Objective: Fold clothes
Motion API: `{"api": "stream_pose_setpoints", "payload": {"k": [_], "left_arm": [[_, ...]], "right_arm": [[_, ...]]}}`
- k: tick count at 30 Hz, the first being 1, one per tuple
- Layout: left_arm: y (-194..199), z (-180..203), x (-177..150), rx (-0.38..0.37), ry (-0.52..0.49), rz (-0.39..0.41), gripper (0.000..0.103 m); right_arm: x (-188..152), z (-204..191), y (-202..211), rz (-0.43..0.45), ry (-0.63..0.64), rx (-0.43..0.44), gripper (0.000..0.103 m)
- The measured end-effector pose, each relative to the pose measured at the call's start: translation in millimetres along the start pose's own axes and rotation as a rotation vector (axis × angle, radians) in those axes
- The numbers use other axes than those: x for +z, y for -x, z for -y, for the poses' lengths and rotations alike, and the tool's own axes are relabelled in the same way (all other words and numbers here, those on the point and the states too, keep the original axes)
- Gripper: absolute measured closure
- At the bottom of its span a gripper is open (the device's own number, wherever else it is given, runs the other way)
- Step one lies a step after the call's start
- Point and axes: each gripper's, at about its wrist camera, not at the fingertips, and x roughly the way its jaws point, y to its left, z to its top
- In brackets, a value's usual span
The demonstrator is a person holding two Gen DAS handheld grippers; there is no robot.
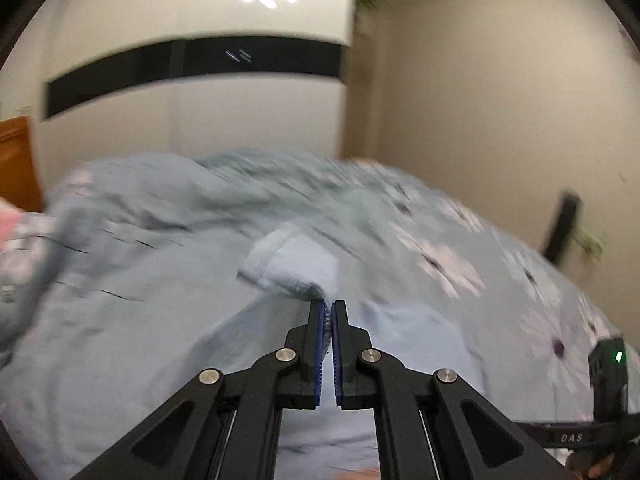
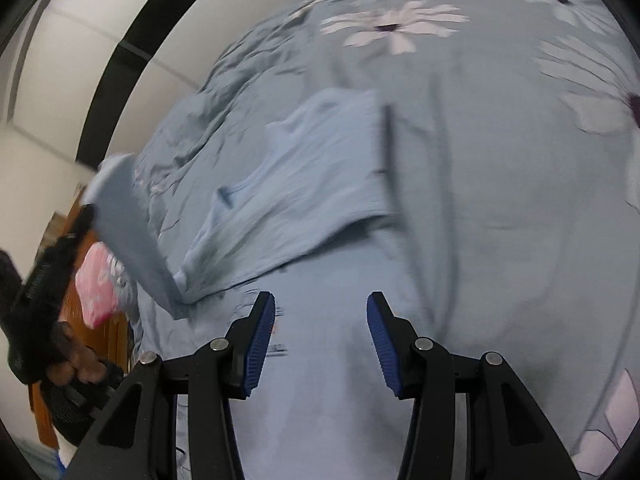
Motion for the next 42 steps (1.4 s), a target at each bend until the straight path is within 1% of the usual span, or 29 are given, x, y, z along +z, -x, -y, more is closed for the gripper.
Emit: {"api": "stream_pose_setpoints", "payload": {"k": [2, 4, 8, 10, 12, 14, 15, 16, 17, 19, 20, 22, 23, 24, 26, 28, 30, 33, 38, 39, 40, 41, 42], "left_arm": [[-31, 29, -14, -0.049, -0.031, -0.082, 0.099], [-55, 51, -29, -0.080, -0.047, -0.156, 0.099], [-84, 72, -58, -0.114, -0.040, -0.273, 0.098], [-91, 74, -66, -0.130, -0.025, -0.309, 0.096], [-91, 72, -74, -0.157, -0.006, -0.333, 0.091], [-85, 67, -82, -0.179, 0.010, -0.352, 0.074], [-77, 63, -85, -0.187, 0.021, -0.350, 0.071], [-70, 57, -87, -0.193, 0.035, -0.344, 0.066], [-61, 50, -89, -0.193, 0.054, -0.335, 0.059], [-43, 29, -94, -0.170, 0.109, -0.313, 0.051], [-35, 16, -97, -0.139, 0.141, -0.302, 0.048], [-22, -13, -105, -0.048, 0.211, -0.280, 0.047], [-17, -29, -109, 0.002, 0.252, -0.270, 0.047], [-13, -46, -114, 0.056, 0.297, -0.261, 0.047], [-10, -79, -123, 0.162, 0.391, -0.256, 0.046], [-14, -108, -131, 0.240, 0.486, -0.267, 0.046], [-17, -129, -136, 0.295, 0.555, -0.270, 0.046], [-20, -139, -141, 0.323, 0.588, -0.270, 0.046], [-25, -136, -145, 0.331, 0.558, -0.279, 0.046], [-24, -137, -144, 0.330, 0.553, -0.280, 0.046], [-24, -137, -143, 0.326, 0.552, -0.281, 0.046], [-23, -139, -143, 0.321, 0.556, -0.282, 0.046], [-22, -141, -144, 0.317, 0.561, -0.282, 0.046]], "right_arm": [[-1, 12, 5, 0.000, -0.018, -0.015, 0.054], [-2, 22, 9, -0.002, -0.031, -0.031, 0.054], [-2, 38, 14, -0.003, -0.053, -0.056, 0.054], [1, 41, 16, 0.001, -0.059, -0.065, 0.054], [5, 40, 16, 0.012, -0.056, -0.064, 0.054], [11, 35, 14, 0.020, -0.043, -0.055, 0.054], [15, 31, 12, 0.023, -0.032, -0.046, 0.054], [19, 27, 10, 0.027, -0.021, -0.036, 0.054], [24, 21, 7, 0.028, -0.008, -0.025, 0.054], [33, 7, -2, 0.024, 0.026, -0.001, 0.054], [37, 0, -8, 0.020, 0.044, 0.009, 0.054], [45, -15, -18, 0.010, 0.080, 0.028, 0.053], [47, -22, -24, 0.003, 0.096, 0.027, 0.050], [47, -30, -31, -0.005, 0.111, 0.017, 0.047], [47, -45, -44, -0.022, 0.141, -0.003, 0.045], [47, -60, -57, -0.038, 0.171, -0.023, 0.043], [48, -73, -69, -0.036, 0.182, -0.069, 0.043], [49, -82, -76, -0.015, 0.168, -0.173, 0.043], [54, -77, -70, 0.034, 0.080, -0.279, 0.043], [55, -76, -66, 0.044, 0.073, -0.288, 0.046], [56, -74, -61, 0.052, 0.073, -0.291, 0.059], [57, -71, -58, 0.050, 0.074, -0.288, 0.069], [58, -68, -55, 0.041, 0.073, -0.284, 0.083]]}}
